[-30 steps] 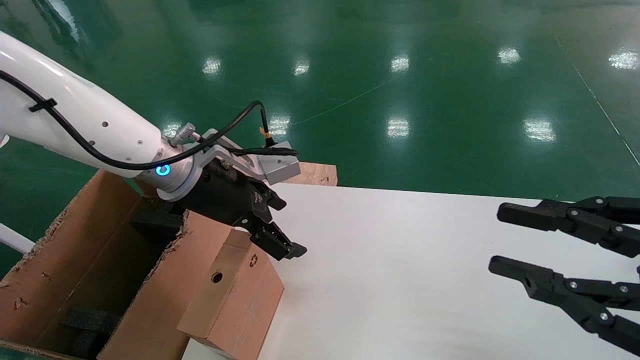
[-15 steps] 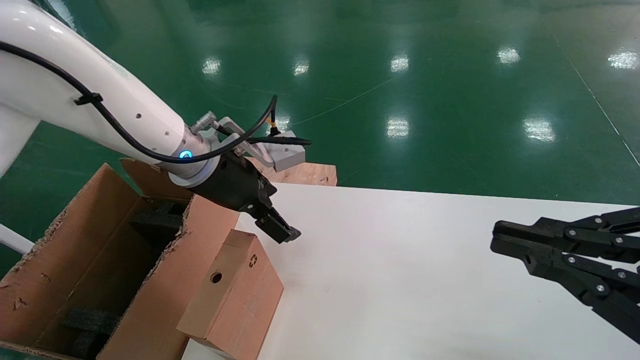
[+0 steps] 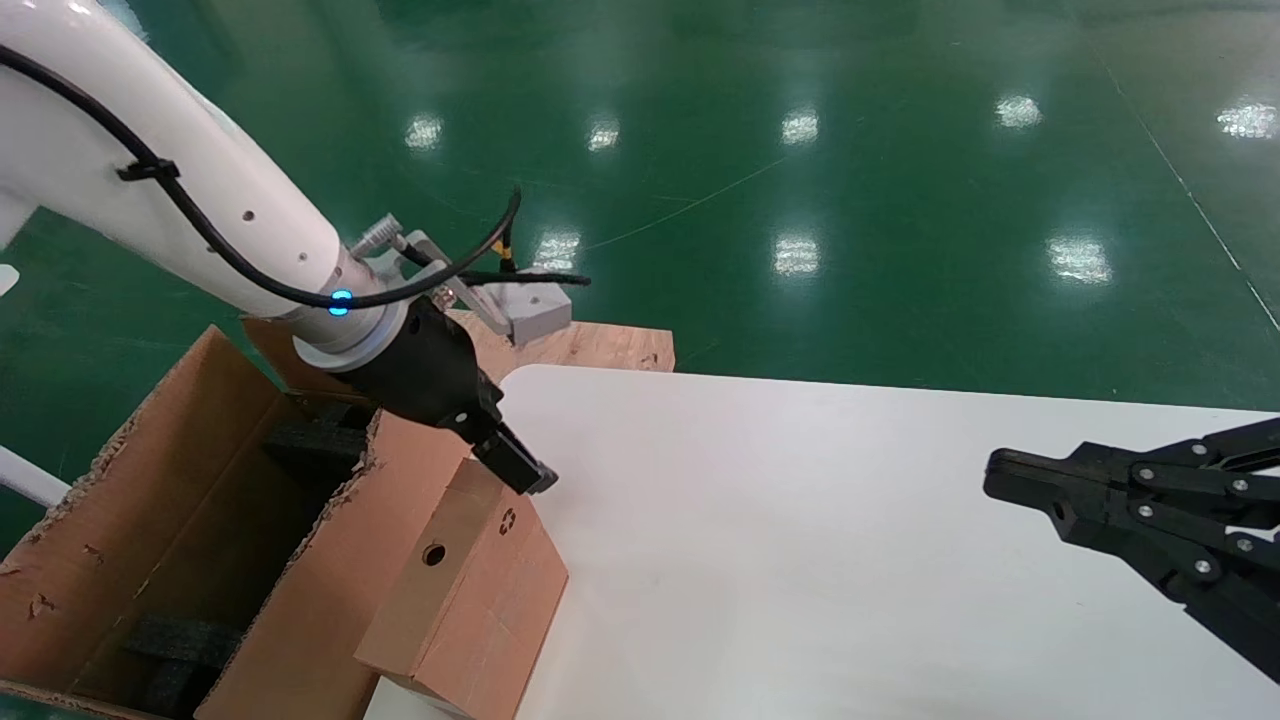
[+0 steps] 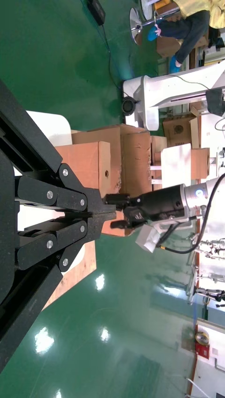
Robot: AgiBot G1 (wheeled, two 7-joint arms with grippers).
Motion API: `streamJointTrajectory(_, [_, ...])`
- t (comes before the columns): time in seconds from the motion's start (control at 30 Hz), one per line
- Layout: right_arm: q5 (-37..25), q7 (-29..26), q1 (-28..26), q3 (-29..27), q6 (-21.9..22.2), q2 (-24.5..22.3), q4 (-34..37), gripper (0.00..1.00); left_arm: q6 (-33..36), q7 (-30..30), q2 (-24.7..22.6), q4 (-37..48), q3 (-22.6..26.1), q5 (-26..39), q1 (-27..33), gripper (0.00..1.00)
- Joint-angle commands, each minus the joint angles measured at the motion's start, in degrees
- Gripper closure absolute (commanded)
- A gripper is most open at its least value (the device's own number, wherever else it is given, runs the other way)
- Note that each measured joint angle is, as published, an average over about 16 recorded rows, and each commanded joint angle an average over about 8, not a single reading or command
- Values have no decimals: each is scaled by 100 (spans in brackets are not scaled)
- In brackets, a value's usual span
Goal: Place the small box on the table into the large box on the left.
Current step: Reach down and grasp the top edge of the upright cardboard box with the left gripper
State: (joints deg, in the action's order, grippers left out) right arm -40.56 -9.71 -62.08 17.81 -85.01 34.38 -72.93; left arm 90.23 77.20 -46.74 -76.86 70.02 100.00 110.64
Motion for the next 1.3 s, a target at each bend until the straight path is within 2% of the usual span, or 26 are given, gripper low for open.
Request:
streamJointTrajectory(0.03, [0, 0, 0, 0, 0, 0, 0, 62, -6, 115, 13, 6, 194, -85, 86, 0])
streamJointTrajectory(0.53, [2, 2, -1, 3, 1, -1, 0, 64, -48, 244, 62, -6, 1196, -505, 548, 0])
streamJointTrajectory(1.17, [5, 3, -2, 7, 3, -3, 0, 65, -92, 100, 179, 6, 2105, -1310, 869, 0])
streamJointTrajectory(1.3, [5, 4, -2, 8, 3, -3, 0, 63, -140, 119, 198, 13, 2228, -1423, 892, 0])
